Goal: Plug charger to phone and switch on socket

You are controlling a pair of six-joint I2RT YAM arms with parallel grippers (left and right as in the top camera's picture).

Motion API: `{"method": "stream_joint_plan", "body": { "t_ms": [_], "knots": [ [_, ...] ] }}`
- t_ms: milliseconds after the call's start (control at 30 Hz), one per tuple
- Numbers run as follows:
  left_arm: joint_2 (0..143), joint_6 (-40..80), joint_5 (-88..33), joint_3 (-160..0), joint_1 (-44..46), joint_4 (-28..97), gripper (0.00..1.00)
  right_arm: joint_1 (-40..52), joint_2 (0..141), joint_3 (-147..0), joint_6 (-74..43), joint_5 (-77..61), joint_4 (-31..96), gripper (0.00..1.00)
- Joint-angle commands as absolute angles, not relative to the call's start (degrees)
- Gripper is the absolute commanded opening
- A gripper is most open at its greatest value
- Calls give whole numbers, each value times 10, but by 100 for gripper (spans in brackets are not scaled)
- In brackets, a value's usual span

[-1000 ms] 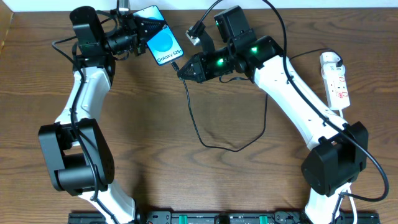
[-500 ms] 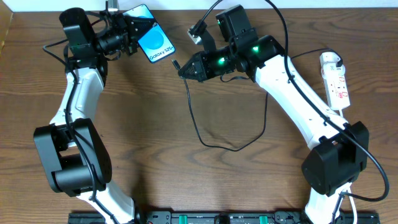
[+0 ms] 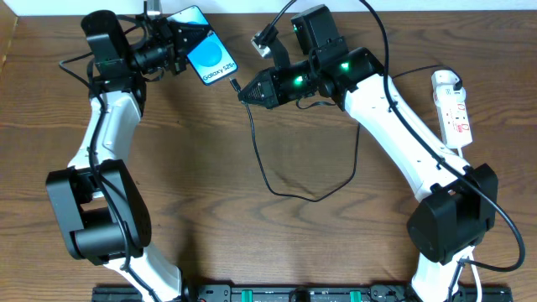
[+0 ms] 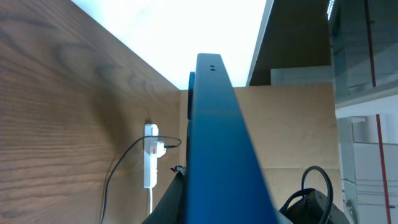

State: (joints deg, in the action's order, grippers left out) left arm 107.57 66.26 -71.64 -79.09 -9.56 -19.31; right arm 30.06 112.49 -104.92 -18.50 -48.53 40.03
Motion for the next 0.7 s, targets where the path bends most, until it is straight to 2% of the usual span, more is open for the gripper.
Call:
{"method": "stream_joint_plan", "body": {
  "t_ms": [0,667],
  "knots": [
    [1075,676,-724,-799,-90,-198,7,301,1128,-1049,-193,-496,403,1],
    [1075,682,-726,-799,-76,-198,7,308,1128,-1049,-193,-494,405,1]
  ]
}}
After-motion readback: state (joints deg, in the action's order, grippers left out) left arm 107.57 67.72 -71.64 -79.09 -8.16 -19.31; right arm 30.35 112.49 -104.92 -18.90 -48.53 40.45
